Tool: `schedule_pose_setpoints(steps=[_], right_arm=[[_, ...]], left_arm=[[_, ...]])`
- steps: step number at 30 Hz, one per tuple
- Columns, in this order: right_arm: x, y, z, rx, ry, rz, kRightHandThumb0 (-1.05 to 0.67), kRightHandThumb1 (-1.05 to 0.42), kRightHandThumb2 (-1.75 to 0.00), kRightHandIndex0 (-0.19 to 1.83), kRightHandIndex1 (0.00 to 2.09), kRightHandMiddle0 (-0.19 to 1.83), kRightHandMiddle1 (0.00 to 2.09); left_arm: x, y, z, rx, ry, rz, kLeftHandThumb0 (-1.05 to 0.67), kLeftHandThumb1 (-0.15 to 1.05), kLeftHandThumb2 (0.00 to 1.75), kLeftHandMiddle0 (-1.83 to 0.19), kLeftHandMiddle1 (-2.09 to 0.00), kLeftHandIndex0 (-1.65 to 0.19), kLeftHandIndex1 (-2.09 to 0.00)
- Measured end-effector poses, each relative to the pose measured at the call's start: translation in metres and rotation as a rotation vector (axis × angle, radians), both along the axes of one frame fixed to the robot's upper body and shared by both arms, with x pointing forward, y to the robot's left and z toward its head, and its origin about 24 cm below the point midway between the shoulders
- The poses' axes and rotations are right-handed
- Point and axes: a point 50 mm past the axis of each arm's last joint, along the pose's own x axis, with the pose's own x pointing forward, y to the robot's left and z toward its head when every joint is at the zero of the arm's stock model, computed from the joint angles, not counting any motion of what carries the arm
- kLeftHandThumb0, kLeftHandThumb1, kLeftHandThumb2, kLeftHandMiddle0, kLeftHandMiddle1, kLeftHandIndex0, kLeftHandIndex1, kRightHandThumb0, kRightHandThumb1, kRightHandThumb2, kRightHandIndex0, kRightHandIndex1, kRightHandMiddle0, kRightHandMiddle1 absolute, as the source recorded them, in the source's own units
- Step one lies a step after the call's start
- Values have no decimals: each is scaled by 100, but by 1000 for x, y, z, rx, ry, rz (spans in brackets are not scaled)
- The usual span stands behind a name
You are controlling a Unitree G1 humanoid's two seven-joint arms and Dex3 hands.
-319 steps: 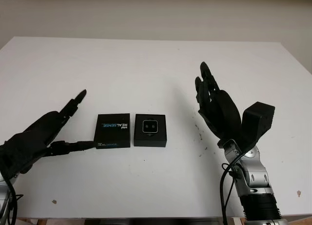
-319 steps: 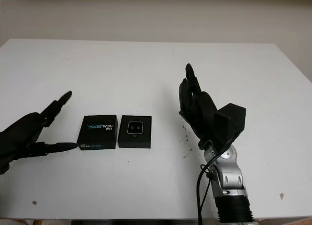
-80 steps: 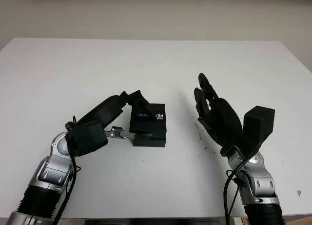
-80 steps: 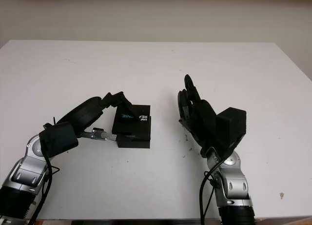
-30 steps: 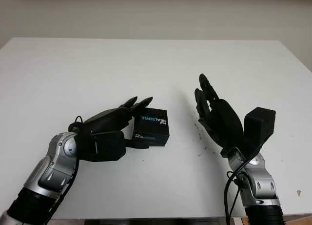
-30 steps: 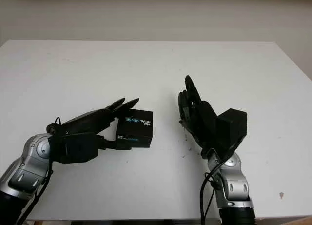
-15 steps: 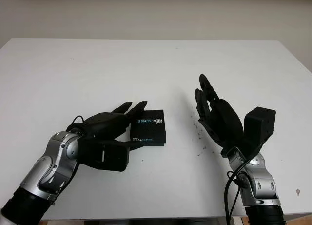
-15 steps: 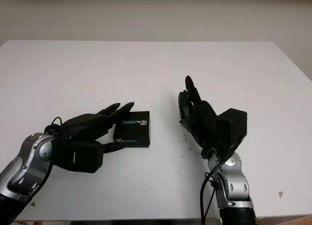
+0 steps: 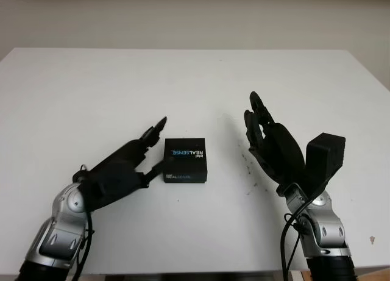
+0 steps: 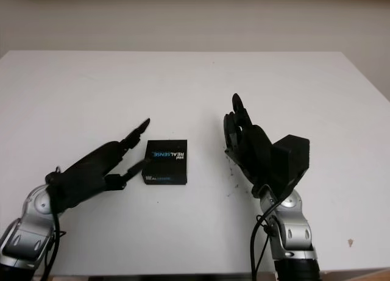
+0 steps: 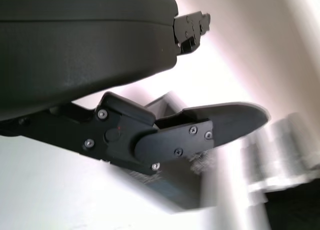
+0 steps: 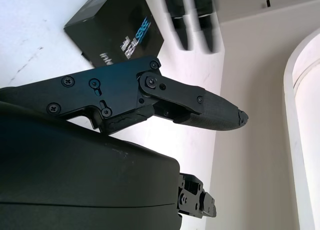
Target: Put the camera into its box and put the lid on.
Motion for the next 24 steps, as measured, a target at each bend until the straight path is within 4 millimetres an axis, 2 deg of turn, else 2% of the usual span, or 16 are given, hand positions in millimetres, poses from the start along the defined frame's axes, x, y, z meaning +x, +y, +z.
schedule_pose_setpoints(steps=[7,12,16,19,24], right_arm=[[2,1,3,0,-19,-7,-65,-105,-67,-19,0,-19,0],[6,4,6,12,-45,-12,-65,-105,-67,-19,0,-19,0],[8,6,7,29,-62,-25,-66,-105,-66,-19,0,-19,0],[9,8,9,37,-75,-45,-67,-105,-65,-19,0,-19,0],[12,10,15,46,-105,-76,-71,-105,-66,-19,0,-19,0]], left_arm=[[-2,7,13,-340,-167,173,-78,105,55,19,0,19,0],[0,10,13,-565,-206,232,-79,105,52,19,0,19,0],[6,16,10,-732,-206,262,-77,105,58,19,0,19,0],[9,19,6,-794,-171,274,-78,105,62,19,0,19,0],[11,20,-6,-805,-115,297,-77,105,60,19,0,19,0]])
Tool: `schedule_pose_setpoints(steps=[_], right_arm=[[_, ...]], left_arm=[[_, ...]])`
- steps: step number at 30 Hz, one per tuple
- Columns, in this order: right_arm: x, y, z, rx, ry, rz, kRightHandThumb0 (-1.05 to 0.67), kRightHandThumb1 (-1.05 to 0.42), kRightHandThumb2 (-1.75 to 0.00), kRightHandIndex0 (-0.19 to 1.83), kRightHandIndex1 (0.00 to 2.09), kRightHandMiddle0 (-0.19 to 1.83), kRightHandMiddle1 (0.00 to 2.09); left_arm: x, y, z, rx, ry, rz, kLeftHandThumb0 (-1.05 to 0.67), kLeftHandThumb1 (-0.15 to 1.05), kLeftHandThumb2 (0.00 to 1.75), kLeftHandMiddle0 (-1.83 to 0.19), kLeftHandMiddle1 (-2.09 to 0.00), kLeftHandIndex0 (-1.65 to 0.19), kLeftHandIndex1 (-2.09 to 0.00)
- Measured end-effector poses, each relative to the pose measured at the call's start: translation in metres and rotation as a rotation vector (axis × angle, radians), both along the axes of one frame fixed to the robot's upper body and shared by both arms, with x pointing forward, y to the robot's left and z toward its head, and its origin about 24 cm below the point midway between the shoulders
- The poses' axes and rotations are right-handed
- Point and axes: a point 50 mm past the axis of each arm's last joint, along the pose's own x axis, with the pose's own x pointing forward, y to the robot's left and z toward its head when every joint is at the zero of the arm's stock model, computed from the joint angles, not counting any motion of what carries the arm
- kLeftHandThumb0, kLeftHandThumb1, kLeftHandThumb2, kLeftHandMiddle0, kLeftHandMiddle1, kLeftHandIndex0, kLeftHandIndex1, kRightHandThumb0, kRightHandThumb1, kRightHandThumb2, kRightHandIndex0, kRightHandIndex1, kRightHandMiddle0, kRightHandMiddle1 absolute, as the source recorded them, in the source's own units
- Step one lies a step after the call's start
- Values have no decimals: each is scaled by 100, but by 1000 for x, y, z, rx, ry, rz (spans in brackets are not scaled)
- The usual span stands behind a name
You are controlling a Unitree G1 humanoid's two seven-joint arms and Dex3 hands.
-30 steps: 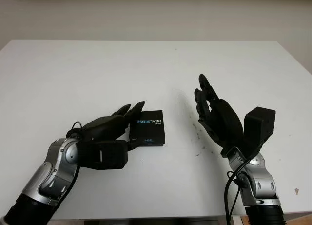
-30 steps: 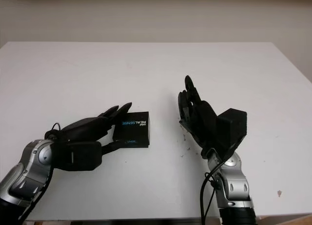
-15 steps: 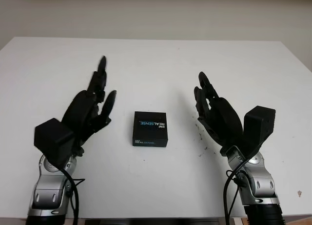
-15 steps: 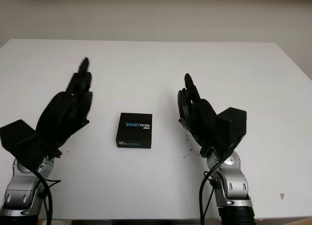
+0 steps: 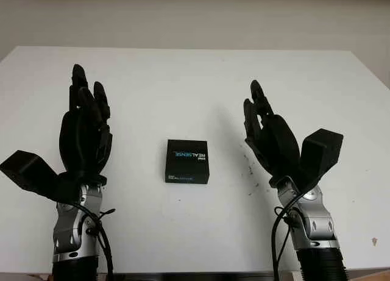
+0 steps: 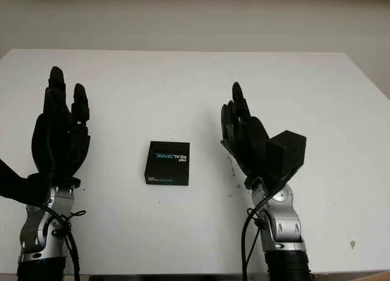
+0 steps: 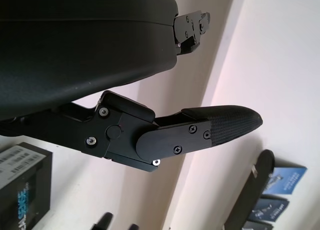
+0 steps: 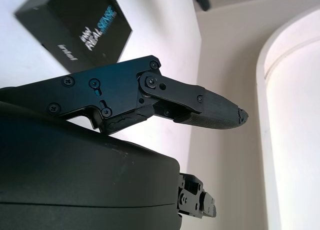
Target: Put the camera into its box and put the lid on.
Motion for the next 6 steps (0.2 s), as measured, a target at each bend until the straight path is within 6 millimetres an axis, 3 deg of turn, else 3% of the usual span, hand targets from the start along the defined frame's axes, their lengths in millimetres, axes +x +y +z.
schedule_pose_setpoints(steps=[6], right_arm=[[2,1,3,7,-9,-22,-71,-105,-67,-19,0,-19,0]], left_arm=[[1,-1,-6,-43,17,-10,-77,105,57,19,0,19,0]])
